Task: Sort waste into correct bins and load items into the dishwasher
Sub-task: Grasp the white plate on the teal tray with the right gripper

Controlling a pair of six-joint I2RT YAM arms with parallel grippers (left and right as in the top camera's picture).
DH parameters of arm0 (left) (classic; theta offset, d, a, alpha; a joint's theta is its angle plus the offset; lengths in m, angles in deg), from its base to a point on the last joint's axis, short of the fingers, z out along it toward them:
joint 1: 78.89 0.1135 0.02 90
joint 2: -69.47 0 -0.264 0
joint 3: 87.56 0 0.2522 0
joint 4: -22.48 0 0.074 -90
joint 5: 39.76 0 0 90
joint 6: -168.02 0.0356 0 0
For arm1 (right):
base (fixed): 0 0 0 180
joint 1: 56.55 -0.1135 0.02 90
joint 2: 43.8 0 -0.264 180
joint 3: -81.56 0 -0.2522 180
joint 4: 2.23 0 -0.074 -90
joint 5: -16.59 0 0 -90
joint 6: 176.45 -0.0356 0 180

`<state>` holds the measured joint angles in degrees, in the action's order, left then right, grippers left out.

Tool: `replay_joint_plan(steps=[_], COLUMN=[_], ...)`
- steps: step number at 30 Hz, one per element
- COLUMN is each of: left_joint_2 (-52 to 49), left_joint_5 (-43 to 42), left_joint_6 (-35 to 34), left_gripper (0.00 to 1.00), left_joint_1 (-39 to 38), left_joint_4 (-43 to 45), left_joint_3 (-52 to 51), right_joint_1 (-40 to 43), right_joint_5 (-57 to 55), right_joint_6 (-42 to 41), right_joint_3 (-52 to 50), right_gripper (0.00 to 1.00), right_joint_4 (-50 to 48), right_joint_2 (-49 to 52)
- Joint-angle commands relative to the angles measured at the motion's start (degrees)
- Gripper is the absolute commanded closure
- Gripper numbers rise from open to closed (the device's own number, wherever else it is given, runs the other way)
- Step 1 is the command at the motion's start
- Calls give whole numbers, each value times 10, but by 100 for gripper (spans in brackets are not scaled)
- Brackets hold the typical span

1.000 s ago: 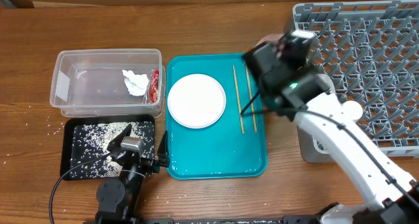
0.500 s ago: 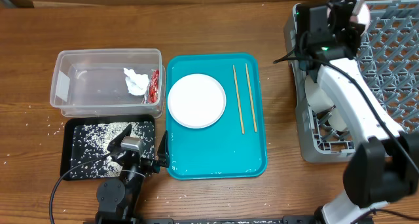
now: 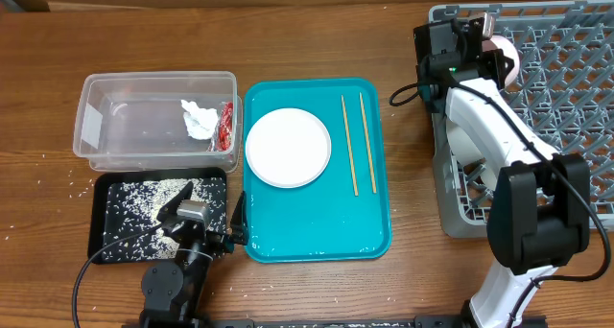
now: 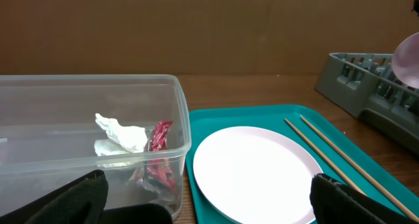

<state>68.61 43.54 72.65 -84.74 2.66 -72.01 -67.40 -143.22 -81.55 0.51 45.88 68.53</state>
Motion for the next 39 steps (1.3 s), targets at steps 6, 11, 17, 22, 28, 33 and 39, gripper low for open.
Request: replay_joint_plan(steps=[6, 11, 17, 22, 28, 33, 39], left_joint_2=[6, 6, 6, 6, 6, 6, 6], left_joint_5=[-4, -4, -4, -4, -4, -4, -4], left_joint_6=[11, 11, 11, 11, 11, 11, 11], left_gripper=[0, 0, 0, 0, 0, 0, 0], left_joint_1=[7, 7, 7, 7, 7, 7, 7], left_joint_4=[2, 2, 2, 2, 2, 2, 2], left_joint_3=[-5, -5, -5, -5, -5, -5, -5], right_joint_1=[6, 7, -1, -54, -104, -146, -230], right_joint_5=[-71, -25, -29, -56, -67, -7, 274], right_joint_6=[42, 42, 41, 28, 21, 6, -60], right_joint_3=[7, 7, 7, 7, 7, 7, 8], right_gripper=[96, 96, 96, 85, 50, 37, 28], right_joint_4=[-80, -66, -41, -17, 3, 34, 126], right_joint_2=[4, 15, 35, 34, 19, -29, -119])
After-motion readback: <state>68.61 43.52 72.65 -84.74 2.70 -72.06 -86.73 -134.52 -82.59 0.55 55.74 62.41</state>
